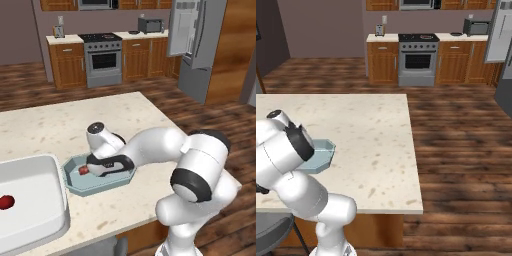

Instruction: Place the cold items (tomato and tangerine) from the fridge in one tupperware on the dining counter. Place the warm items (hot dog and kebab skewer) in the stove area in another tupperware.

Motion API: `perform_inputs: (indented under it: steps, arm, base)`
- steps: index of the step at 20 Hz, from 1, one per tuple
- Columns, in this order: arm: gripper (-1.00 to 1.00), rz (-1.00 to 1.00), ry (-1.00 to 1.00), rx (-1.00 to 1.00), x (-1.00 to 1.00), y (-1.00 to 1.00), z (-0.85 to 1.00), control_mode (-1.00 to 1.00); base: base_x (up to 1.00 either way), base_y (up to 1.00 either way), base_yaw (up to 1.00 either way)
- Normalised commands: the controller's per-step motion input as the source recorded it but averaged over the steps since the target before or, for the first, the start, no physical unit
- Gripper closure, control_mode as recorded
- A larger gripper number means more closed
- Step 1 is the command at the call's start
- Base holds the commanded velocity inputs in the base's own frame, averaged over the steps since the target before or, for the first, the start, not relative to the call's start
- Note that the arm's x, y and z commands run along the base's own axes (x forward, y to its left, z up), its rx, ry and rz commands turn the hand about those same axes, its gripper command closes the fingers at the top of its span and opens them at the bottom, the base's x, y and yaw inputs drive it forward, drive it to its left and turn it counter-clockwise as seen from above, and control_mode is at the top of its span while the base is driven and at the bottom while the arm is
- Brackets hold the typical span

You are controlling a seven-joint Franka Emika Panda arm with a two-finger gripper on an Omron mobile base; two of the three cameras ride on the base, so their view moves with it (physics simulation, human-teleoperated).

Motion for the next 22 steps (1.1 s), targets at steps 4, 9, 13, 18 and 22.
perform_inputs:
  steps: [4,9,13,18,22]
  arm:
    - [1.0,0.02,0.0,0.0,0.09,0.03,-0.31,-1.0]
    - [1.0,0.0,0.0,0.0,0.13,0.02,-0.31,-1.0]
    - [1.0,0.01,0.0,0.0,0.15,0.06,-0.25,-1.0]
    - [-1.0,0.01,0.0,0.0,0.06,0.03,-0.21,-1.0]
    - [-1.0,0.0,0.0,0.0,-0.02,0.0,-0.02,-1.0]
  base:
    - [0.0,0.0,0.0]
    - [0.0,0.0,0.0]
    - [0.0,0.0,0.0]
    - [0.0,0.0,0.0]
    - [0.0,0.0,0.0]
